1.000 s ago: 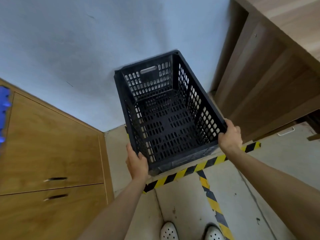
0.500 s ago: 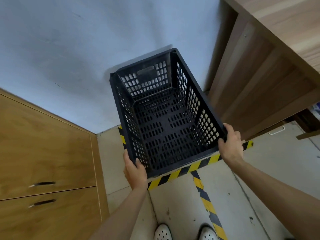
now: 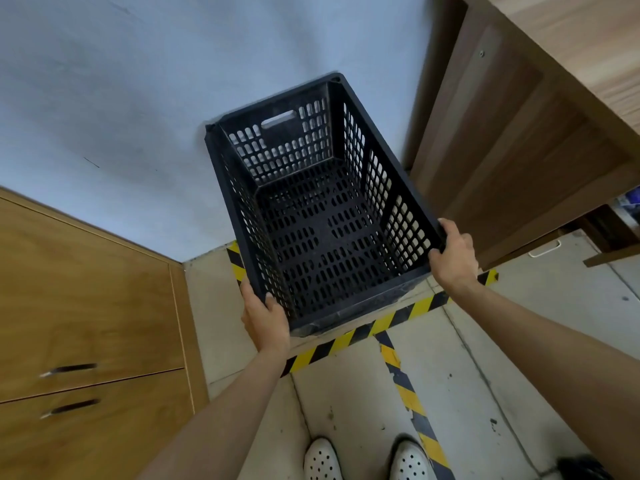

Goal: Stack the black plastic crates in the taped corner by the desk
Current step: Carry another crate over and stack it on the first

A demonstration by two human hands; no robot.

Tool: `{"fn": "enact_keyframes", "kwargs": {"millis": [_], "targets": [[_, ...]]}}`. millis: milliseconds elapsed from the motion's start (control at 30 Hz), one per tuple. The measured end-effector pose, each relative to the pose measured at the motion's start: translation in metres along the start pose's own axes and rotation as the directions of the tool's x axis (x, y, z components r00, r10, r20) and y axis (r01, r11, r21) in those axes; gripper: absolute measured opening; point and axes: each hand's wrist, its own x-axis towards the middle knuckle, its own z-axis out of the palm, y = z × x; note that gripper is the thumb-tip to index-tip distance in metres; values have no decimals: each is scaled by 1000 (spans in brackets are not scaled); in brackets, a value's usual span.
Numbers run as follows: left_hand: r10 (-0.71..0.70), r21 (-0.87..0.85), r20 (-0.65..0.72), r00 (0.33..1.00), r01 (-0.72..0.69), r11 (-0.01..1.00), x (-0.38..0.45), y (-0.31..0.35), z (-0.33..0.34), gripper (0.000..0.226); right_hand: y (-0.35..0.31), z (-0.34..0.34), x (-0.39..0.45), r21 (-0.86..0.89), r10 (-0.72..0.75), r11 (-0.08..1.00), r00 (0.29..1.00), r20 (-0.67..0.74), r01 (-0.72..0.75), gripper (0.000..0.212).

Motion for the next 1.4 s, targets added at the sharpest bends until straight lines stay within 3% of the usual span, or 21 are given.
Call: {"fn": "enact_keyframes", "kwargs": {"millis": [533, 1400], "targets": [[16, -53, 15, 1000, -16, 998, 12, -5, 5, 54, -8, -10, 4, 8, -32, 999, 999, -21, 32, 56], [44, 4, 62, 997, -45, 999, 24, -28, -3, 56, 12, 2, -17, 98, -51, 994, 998, 33, 48, 60]]}}
